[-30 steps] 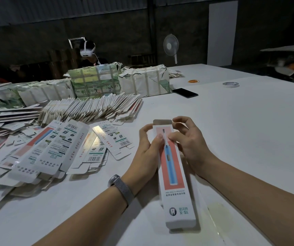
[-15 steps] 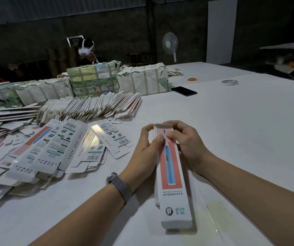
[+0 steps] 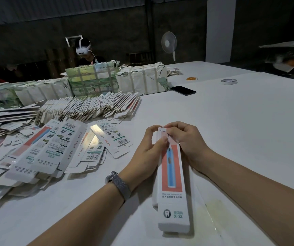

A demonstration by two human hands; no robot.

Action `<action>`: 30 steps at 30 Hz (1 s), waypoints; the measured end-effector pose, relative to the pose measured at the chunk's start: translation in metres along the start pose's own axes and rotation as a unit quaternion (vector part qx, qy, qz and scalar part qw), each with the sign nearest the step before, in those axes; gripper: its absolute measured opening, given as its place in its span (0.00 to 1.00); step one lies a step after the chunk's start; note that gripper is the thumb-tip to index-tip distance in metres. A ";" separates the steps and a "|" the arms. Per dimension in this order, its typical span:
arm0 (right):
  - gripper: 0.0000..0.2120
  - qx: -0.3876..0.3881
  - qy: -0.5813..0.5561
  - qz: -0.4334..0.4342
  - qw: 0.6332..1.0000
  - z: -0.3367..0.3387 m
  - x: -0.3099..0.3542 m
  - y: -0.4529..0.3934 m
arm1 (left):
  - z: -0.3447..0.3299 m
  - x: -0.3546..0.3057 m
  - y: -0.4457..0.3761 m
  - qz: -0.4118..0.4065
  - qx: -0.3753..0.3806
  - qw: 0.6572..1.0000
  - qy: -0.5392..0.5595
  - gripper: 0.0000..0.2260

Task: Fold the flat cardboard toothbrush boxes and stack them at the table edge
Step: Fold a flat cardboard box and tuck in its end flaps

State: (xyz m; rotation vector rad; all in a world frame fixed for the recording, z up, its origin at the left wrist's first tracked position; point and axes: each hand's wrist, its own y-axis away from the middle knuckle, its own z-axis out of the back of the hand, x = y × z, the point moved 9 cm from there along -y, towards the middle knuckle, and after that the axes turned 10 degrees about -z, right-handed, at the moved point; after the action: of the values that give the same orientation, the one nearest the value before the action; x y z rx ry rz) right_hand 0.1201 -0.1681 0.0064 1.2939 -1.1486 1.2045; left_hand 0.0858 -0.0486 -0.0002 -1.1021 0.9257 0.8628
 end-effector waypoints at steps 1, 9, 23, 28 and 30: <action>0.09 -0.001 0.002 -0.006 1.000 0.001 0.000 0.000 | -0.001 0.000 0.000 0.001 0.005 1.000 0.000 0.05; 0.09 0.002 0.003 0.002 1.000 0.001 0.002 0.002 | -0.005 -0.003 0.003 0.003 0.032 0.999 -0.001 0.06; 0.10 -0.016 0.038 0.009 0.999 0.004 0.002 -0.002 | -0.007 0.000 0.001 0.018 0.040 0.999 0.005 0.10; 0.11 -0.019 0.028 0.008 0.999 0.005 0.001 -0.006 | -0.006 0.002 -0.001 0.014 0.039 0.999 -0.014 0.19; 0.11 -0.021 0.028 0.008 0.999 0.006 0.001 -0.007 | -0.006 0.002 -0.001 0.010 0.038 0.999 -0.025 0.21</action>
State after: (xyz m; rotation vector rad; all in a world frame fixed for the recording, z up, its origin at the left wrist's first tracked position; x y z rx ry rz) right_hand 0.1275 -0.1737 0.0066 1.2158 -1.1396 1.2145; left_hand 0.0861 -0.0540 -0.0027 -1.0031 0.9216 0.8602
